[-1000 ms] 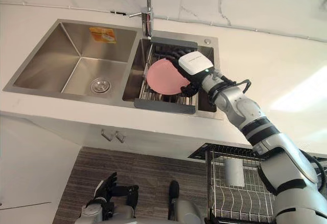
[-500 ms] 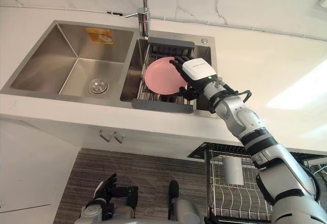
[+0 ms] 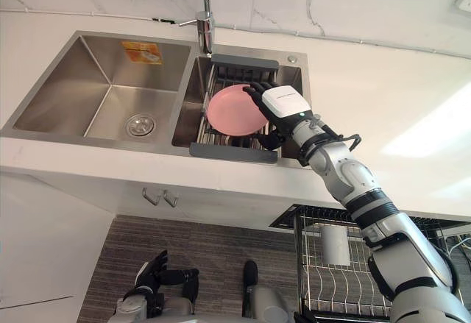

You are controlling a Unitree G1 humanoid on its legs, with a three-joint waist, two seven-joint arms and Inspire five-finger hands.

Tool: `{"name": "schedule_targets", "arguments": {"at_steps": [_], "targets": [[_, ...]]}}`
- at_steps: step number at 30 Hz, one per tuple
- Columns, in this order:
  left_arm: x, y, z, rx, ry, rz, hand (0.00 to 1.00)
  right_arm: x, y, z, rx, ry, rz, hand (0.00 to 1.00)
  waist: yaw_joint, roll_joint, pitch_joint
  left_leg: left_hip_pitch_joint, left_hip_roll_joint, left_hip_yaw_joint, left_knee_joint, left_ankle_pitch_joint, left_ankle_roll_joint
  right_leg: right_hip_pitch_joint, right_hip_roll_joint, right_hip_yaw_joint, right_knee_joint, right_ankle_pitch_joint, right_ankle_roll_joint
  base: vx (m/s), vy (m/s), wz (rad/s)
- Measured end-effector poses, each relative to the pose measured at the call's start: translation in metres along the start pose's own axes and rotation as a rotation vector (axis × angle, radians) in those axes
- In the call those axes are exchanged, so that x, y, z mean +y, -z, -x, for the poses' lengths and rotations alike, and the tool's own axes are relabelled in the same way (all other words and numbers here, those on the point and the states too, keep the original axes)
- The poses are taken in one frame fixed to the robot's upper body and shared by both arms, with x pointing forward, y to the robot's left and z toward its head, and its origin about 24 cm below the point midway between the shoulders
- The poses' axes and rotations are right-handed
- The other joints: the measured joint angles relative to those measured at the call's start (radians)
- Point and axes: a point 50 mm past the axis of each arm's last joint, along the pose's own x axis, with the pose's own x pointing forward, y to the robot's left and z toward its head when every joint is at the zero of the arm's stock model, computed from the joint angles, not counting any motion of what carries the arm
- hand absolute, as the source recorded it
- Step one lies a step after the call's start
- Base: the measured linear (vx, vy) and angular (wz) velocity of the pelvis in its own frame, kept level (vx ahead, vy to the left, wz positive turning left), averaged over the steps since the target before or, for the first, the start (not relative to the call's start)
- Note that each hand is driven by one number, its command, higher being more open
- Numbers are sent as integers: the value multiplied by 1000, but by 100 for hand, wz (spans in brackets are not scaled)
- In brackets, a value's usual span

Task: Walk over to the sink, pick up the cup, carry it to the dishwasher, place the cup inside the dishwasher, then close the dishwasher door

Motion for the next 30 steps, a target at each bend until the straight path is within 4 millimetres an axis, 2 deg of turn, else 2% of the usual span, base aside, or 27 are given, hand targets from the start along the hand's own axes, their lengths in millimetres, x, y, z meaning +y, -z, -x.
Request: {"name": "schedule_targets", "arguments": {"at_steps": [15,30], "targets": [[0,0,0,-1,-3,2,100,0,1,-1,21,8,8,100,1,-1,1,-8,0,-1,0,0,0,-7,0,-1,0,-1,1,0,0,0],[1,-3,0,-11,-12,13,100,10,5,-24,149,12,9,100,5,0,11,-25,-2,-8,0,1,0,-22,-3,-7,0,0,0,0,0,0]]}}
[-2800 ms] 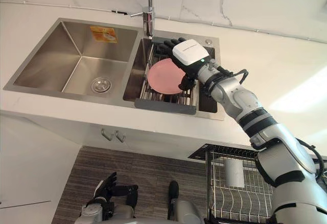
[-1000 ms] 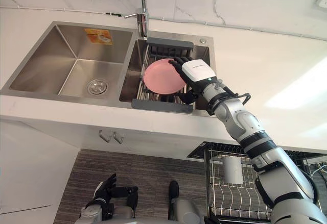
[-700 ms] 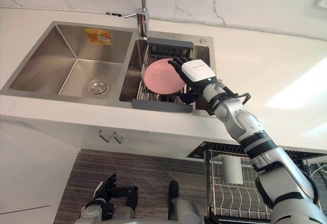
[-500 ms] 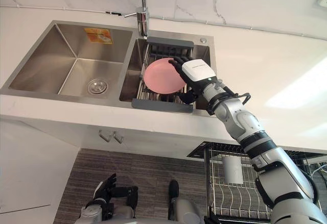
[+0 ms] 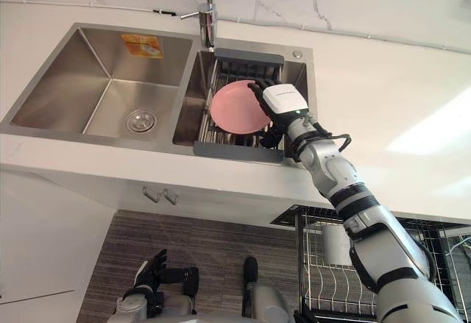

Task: Walk over to the sink, pick up the cup, carry it to the dishwasher, place the cup inside the dishwasher, then close the dishwasher door

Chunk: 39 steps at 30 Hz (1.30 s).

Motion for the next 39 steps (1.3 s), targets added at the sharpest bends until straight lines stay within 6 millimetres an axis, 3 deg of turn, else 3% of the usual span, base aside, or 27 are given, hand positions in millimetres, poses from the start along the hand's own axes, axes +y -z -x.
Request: {"name": "schedule_targets", "arguments": {"at_steps": [8,39], "targets": [[3,-4,-1,-10,-17,34,100,-17,2,-10,35,53,-8,100,1,0,30,-3,-1,-4,0,1,1,-1,-1,-4,0,0,0,0,0,0],[1,-6,-2,-16,-26,38,100,-32,-12,-25,-12,24,11,100,9,24,43,-6,6,0,9,2,0,-4,13,0,8,0,-1,0,-1,0]]}}
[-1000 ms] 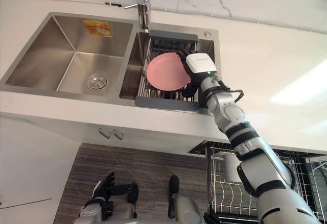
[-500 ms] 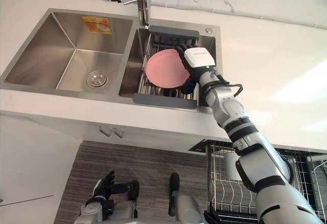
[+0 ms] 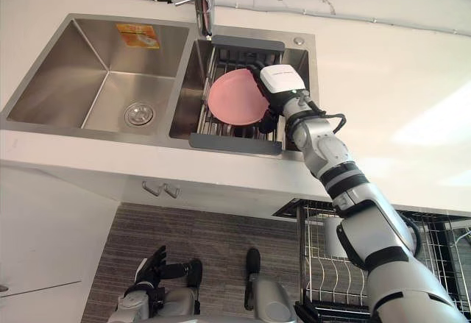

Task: Walk over to the sink, pick up the cup, carry it to the dishwasher, place the cup inside the dishwasher, then close the dishwasher door

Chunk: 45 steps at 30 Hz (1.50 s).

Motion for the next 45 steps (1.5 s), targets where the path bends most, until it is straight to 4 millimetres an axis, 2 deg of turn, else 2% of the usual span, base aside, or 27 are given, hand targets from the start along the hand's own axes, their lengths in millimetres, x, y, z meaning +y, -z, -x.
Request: {"name": "schedule_targets", "arguments": {"at_steps": [2,10,14,32,41,45], "targets": [[0,0,0,0,1,0,100,-4,-2,-2,-8,9,-4,100,0,0,0,0,0,0,0,0,0,0,0,0,0,0,0,0,0,0],[-3,-3,-1,-6,15,0,100,-64,-12,-16,-57,158,10,100,15,6,3,0,0,0,-1,-1,0,-1,0,1,1,1,-1,0,0,0],[-3,-3,-1,-7,24,0,100,-75,-19,-17,-94,190,14,100,19,6,3,1,0,-1,-1,-1,0,-1,0,7,4,1,-1,0,0,0],[-3,-7,-3,-16,25,-2,100,-74,-21,-16,-99,186,-6,100,26,2,17,-2,-3,-3,0,-1,1,-11,-3,7,26,-10,-1,0,0,0],[-3,-9,-3,-18,23,-2,100,-37,-11,-8,-67,99,8,100,32,-1,21,-8,-4,-20,-1,-1,1,-23,-6,-1,54,-32,-1,8,-6,5],[-3,-10,-4,-21,22,-2,100,-32,-10,-6,-62,87,18,100,33,-4,24,-19,-5,-22,1,0,1,-36,-8,-1,63,-34,0,0,0,0]]}}
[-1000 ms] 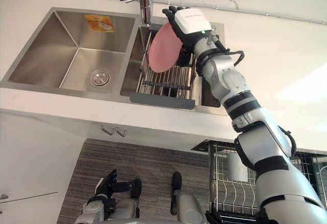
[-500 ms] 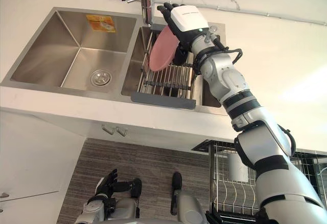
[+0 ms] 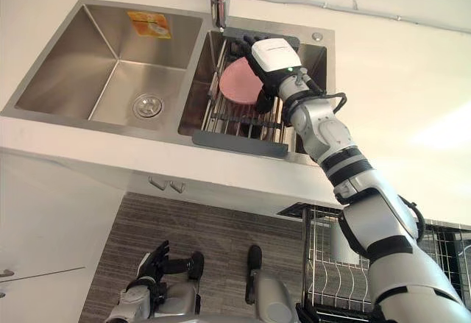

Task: Walk over to the sink, pick up the cup, carry it to the dishwasher, place the cup inside the dishwasher, then close the dishwasher door

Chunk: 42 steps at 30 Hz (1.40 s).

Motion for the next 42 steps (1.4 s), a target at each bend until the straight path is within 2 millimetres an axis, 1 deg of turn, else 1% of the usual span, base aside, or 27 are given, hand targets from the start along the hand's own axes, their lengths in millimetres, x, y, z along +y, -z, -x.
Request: {"name": "schedule_targets", "arguments": {"at_steps": [4,5,8,15,18,20,22,36,39,42], "targets": [[0,-1,0,-3,-1,0,100,0,2,1,8,17,16,100,1,-4,3,-4,-1,0,0,0,0,-10,-1,4,12,-1,1,0,0,0],[1,-1,0,-5,-4,-1,100,0,2,1,9,25,16,0,1,-8,9,-5,-1,0,2,0,0,-10,-1,5,12,-1,1,0,0,0],[2,-4,-1,-13,-11,-3,100,0,4,2,20,40,9,0,2,-15,15,-10,-3,-2,7,0,0,-12,-2,7,12,-5,1,0,0,0],[3,-5,-2,-16,-22,1,100,6,6,5,28,30,5,0,0,-16,26,-11,-4,-1,9,0,0,-13,-3,8,14,-6,1,0,0,0],[3,-7,-2,-21,-23,5,100,3,6,5,29,57,8,0,1,-15,35,-13,-4,-2,11,0,0,-14,-3,8,15,-6,1,0,0,0],[3,-8,-2,-23,-22,5,100,-7,2,5,8,116,3,0,2,-15,35,-13,-4,-4,10,0,0,-14,-3,7,16,-6,1,0,0,0],[2,-9,-3,-26,-21,4,100,-10,2,5,11,131,-3,0,8,-15,35,-13,-4,-5,10,0,0,-14,-4,7,16,-6,1,0,0,0],[2,-10,-3,-26,-22,4,100,-12,3,5,13,142,-8,0,9,-16,35,-12,-6,-6,10,0,1,-14,-5,8,19,-6,2,0,0,0],[2,-9,-3,-22,-22,3,100,-15,-1,5,-3,155,-11,0,5,-16,35,-9,-6,-4,10,0,1,-14,-5,10,20,-5,1,0,0,-1],[2,-8,-3,-11,-22,1,100,-23,-6,14,-27,220,-54,0,-1,-16,35,-1,-5,0,9,0,1,-12,-3,14,22,-5,1,0,0,-4]]}}
